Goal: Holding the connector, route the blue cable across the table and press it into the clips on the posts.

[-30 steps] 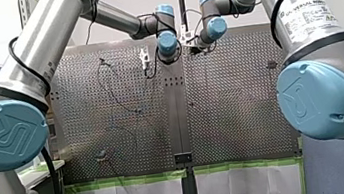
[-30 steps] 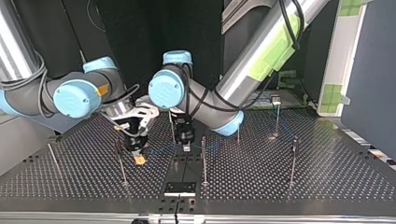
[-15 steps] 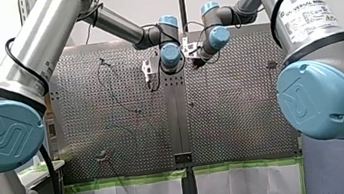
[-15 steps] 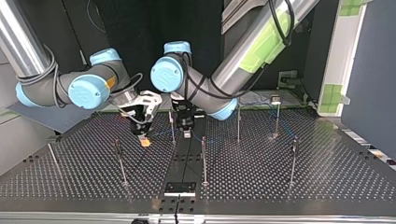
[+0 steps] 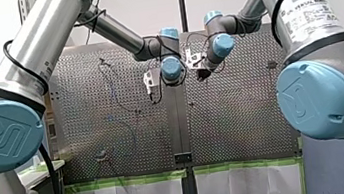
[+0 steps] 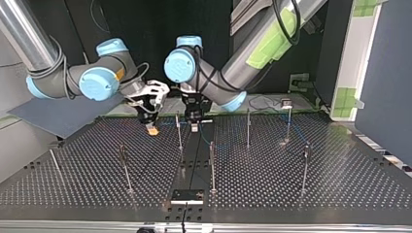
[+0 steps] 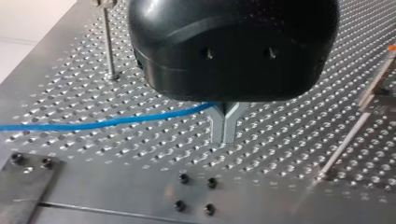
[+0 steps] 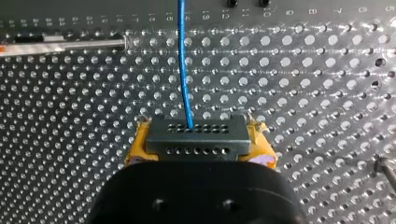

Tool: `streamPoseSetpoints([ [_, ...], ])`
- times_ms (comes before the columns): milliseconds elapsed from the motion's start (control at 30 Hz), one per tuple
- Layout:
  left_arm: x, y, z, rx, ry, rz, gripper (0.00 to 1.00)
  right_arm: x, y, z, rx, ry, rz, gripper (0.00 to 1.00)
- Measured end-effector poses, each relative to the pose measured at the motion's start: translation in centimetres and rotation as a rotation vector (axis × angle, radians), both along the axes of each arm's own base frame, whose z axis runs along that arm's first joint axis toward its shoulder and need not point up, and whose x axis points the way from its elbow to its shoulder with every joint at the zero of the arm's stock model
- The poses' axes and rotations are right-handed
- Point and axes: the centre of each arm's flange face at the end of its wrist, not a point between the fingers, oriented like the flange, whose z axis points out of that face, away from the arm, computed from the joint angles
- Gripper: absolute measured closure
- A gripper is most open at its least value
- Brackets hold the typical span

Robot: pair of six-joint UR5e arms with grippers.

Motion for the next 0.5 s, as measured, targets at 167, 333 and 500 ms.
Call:
streamPoseSetpoints([
  [167, -0.5, 0.3, -1.7, -0.002, 0.000, -0.011, 1.00, -0.7, 1.2, 0.9, -0.024, -0.031, -0.007, 1.00],
  [333, -1.2, 0.8, -3.6, 0.002, 0.009, -0.022, 1.00, -1.1, 2.3, 0.7, -0.039, -0.052, -0.007, 1.00],
  [500, -2.0, 1.5, -5.3, 0.011, 0.031, -0.022, 1.00, -1.6, 3.0, -0.9, -0.024, -0.036, -0.021, 1.00],
])
